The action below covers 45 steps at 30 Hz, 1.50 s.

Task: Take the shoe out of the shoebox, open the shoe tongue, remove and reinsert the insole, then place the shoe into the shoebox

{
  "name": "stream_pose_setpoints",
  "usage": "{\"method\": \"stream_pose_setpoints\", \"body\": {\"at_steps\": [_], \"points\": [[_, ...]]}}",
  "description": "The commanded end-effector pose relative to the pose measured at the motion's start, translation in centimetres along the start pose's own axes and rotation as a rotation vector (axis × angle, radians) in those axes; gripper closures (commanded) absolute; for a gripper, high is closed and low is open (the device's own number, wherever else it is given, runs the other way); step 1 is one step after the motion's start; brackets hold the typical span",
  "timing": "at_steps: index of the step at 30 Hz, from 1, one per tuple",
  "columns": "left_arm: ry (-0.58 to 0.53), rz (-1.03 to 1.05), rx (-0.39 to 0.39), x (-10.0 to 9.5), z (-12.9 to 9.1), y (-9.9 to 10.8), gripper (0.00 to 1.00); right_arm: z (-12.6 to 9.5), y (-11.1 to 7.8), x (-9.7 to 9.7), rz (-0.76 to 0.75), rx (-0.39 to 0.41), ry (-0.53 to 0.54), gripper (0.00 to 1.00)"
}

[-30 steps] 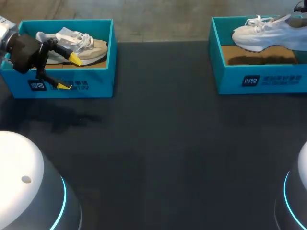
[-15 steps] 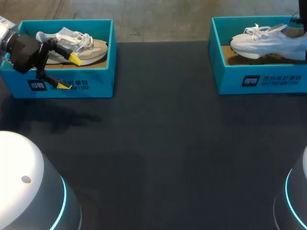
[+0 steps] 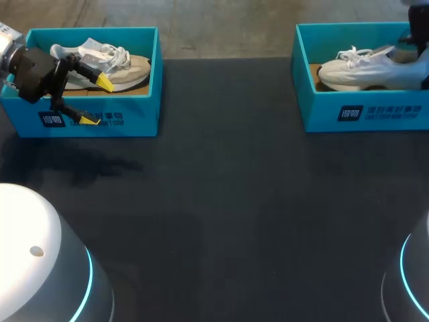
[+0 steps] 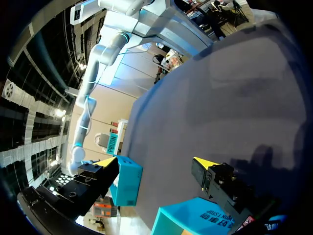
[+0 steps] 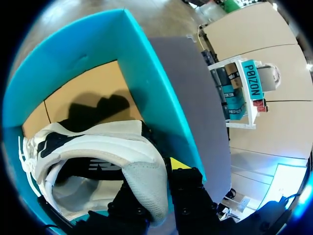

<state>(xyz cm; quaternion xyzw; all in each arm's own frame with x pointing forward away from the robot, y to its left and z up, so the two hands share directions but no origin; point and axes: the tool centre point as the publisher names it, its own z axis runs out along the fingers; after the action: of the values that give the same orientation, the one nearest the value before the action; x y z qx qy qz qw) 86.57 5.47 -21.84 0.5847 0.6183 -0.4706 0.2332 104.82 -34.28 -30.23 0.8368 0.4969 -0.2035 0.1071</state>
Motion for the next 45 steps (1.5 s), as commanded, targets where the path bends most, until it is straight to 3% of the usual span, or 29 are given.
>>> {"method": "stream_pose_setpoints", "body": {"at_steps": [1, 30, 45], "points": [[0.003, 0.001, 0.002, 0.0, -0.1, 0.1, 0.00, 0.4, 0.6, 0.6, 0.002, 0.015, -0.004, 1.00], [0.003, 0.001, 0.002, 0.0, -0.1, 0.1, 0.00, 1.1, 1.3, 2.2, 0.001, 0.006, 0.010, 1.00], [0.003, 0.001, 0.002, 0.0, -0.1, 0.1, 0.00, -0.7, 0.8, 1.5, 0.002, -0.038, 0.045, 1.00]]}}
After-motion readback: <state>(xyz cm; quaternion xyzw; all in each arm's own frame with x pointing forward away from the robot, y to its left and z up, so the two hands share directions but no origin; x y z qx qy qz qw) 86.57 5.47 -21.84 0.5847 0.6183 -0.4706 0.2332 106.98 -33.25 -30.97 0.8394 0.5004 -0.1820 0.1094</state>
